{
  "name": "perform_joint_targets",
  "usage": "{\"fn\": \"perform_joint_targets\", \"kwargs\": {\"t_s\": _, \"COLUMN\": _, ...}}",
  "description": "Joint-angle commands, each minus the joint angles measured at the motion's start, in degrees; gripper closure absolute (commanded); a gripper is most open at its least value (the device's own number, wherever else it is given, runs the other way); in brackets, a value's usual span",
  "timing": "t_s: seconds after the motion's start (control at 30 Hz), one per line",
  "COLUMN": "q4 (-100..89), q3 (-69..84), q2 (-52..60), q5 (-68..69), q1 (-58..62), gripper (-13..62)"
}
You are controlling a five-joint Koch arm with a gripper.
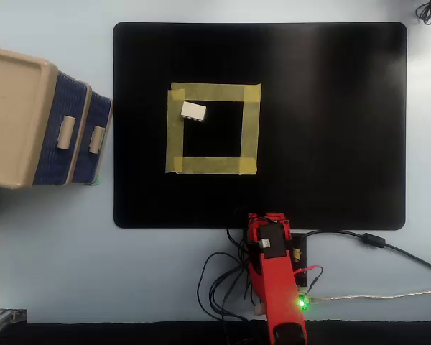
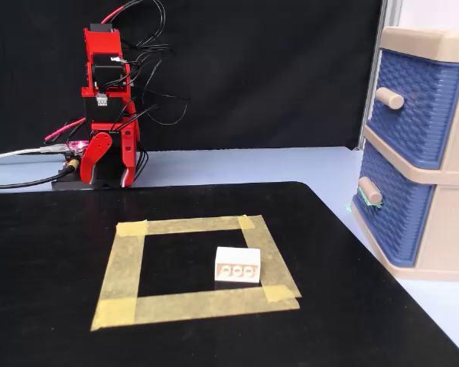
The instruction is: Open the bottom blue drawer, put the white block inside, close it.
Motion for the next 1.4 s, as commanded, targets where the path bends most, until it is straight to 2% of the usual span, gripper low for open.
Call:
{"fn": "perform_joint_targets", "kwargs": {"t_s": 0.0, "q4": 8.7, "q3": 0.8, "q2": 2.7, "q5": -1.2, "q1": -0.2, "gripper": 15.0}}
{"fn": "perform_joint_targets", "kwargs": {"t_s": 0.27, "q4": 9.0, "q3": -0.9, "q2": 2.7, "q5": -1.5, "q1": -0.4, "gripper": 15.2}}
{"fn": "perform_joint_targets", "kwargs": {"t_s": 0.47, "q4": 4.4, "q3": -20.8, "q2": 1.8, "q5": -3.2, "q1": -4.7, "gripper": 15.6}}
{"fn": "perform_joint_targets", "kwargs": {"t_s": 0.53, "q4": -3.5, "q3": -22.6, "q2": -0.1, "q5": -10.4, "q1": -11.3, "gripper": 16.0}}
{"fn": "perform_joint_targets", "kwargs": {"t_s": 0.6, "q4": -17.3, "q3": -22.1, "q2": -3.5, "q5": -26.1, "q1": -23.4, "gripper": 16.1}}
{"fn": "perform_joint_targets", "kwargs": {"t_s": 0.73, "q4": -59.3, "q3": -19.9, "q2": -20.7, "q5": -61.8, "q1": -45.4, "gripper": 16.0}}
{"fn": "perform_joint_targets", "kwargs": {"t_s": 0.8, "q4": -79.8, "q3": -17.1, "q2": -26.1, "q5": -72.3, "q1": -46.8, "gripper": 16.0}}
{"fn": "perform_joint_targets", "kwargs": {"t_s": 0.87, "q4": -99.4, "q3": -15.6, "q2": -32.0, "q5": -76.7, "q1": -46.8, "gripper": 16.0}}
{"fn": "perform_joint_targets", "kwargs": {"t_s": 0.97, "q4": -125.4, "q3": -15.7, "q2": -46.4, "q5": -76.5, "q1": -46.9, "gripper": 16.0}}
{"fn": "perform_joint_targets", "kwargs": {"t_s": 1.07, "q4": -143.1, "q3": -24.6, "q2": -64.5, "q5": -76.5, "q1": -46.9, "gripper": 15.8}}
{"fn": "perform_joint_targets", "kwargs": {"t_s": 1.2, "q4": -147.7, "q3": -40.7, "q2": -79.5, "q5": -76.7, "q1": -46.6, "gripper": 15.8}}
{"fn": "perform_joint_targets", "kwargs": {"t_s": 1.37, "q4": -141.2, "q3": -50.4, "q2": -82.5, "q5": -76.6, "q1": -46.7, "gripper": 15.8}}
